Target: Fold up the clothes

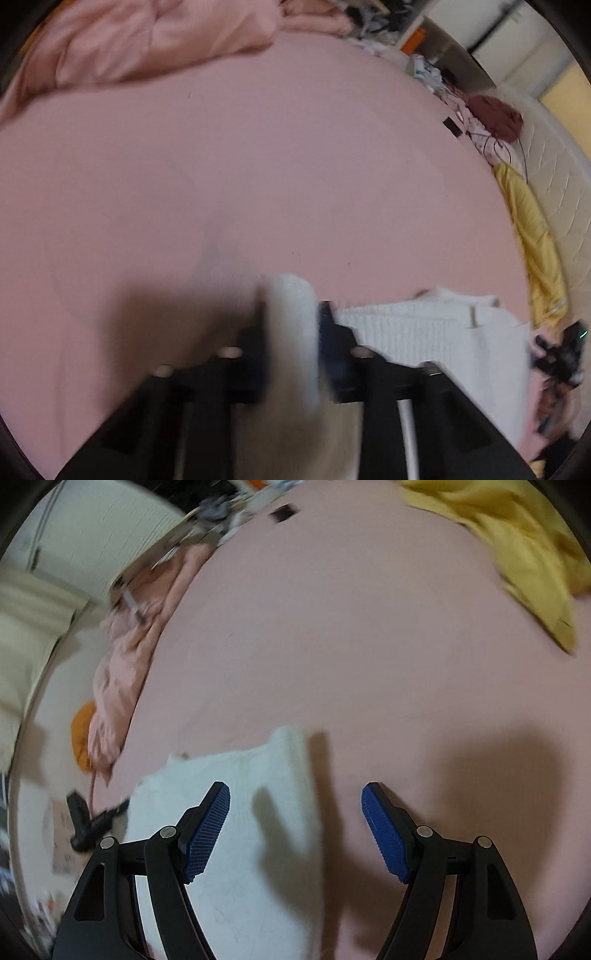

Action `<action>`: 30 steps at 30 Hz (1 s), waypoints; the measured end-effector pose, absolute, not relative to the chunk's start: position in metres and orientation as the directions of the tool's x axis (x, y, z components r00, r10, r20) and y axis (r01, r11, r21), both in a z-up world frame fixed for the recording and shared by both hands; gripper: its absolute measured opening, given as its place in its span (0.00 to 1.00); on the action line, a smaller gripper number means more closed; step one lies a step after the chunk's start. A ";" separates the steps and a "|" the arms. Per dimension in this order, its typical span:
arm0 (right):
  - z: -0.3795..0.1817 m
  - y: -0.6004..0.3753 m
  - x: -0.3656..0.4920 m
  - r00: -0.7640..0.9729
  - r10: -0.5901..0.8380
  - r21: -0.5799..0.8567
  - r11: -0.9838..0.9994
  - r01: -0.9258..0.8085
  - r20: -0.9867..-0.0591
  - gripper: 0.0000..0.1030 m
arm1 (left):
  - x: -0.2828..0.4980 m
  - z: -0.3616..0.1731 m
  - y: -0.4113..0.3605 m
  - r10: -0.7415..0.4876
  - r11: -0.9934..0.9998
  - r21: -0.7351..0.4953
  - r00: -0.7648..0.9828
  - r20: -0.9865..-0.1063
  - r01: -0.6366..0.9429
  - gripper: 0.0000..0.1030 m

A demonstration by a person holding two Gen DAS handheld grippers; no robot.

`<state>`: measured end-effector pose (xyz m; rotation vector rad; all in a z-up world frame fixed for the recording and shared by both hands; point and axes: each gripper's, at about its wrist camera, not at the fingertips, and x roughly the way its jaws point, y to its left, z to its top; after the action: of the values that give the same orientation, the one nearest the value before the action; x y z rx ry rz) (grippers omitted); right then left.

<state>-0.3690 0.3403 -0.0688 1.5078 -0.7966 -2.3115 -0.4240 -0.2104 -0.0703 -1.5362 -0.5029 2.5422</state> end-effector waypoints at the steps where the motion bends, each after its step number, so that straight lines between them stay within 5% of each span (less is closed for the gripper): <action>1: -0.068 0.335 -0.371 -0.415 -0.511 0.577 -0.816 -0.042 -0.753 0.30 | -0.423 -0.069 -0.210 0.277 -0.936 -0.347 -0.487 -0.828 0.059 0.14; 4: -0.067 0.332 -0.374 -0.401 -0.520 0.568 -0.823 -0.003 -0.754 0.14 | -0.416 -0.059 -0.215 0.300 -0.920 -0.387 -0.536 -0.789 0.055 0.13; 14: 0.012 0.326 -0.338 -0.510 -0.613 0.638 -0.755 0.152 -0.604 0.11 | -0.376 0.026 -0.234 0.446 -0.824 -0.564 -0.683 -0.578 -0.061 0.10; 24: 0.136 0.316 -0.200 -0.504 -0.756 0.666 -0.632 0.396 -0.418 0.10 | -0.180 0.130 -0.260 0.602 -0.695 -0.656 -0.737 -0.307 -0.295 0.10; 27: 0.161 0.322 -0.135 -0.465 -0.786 0.641 -0.609 0.467 -0.408 0.10 | -0.112 0.135 -0.281 0.587 -0.693 -0.671 -0.746 -0.313 -0.264 0.10; 30: 0.164 0.319 -0.083 -0.394 -0.787 0.604 -0.617 0.505 -0.475 0.10 | -0.050 0.110 -0.288 0.547 -0.738 -0.650 -0.725 -0.419 -0.181 0.10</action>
<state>-0.0830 0.3189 0.1644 0.9669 -0.4684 -2.0626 -0.0498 -0.2882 0.1105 -0.8579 -0.8272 2.4504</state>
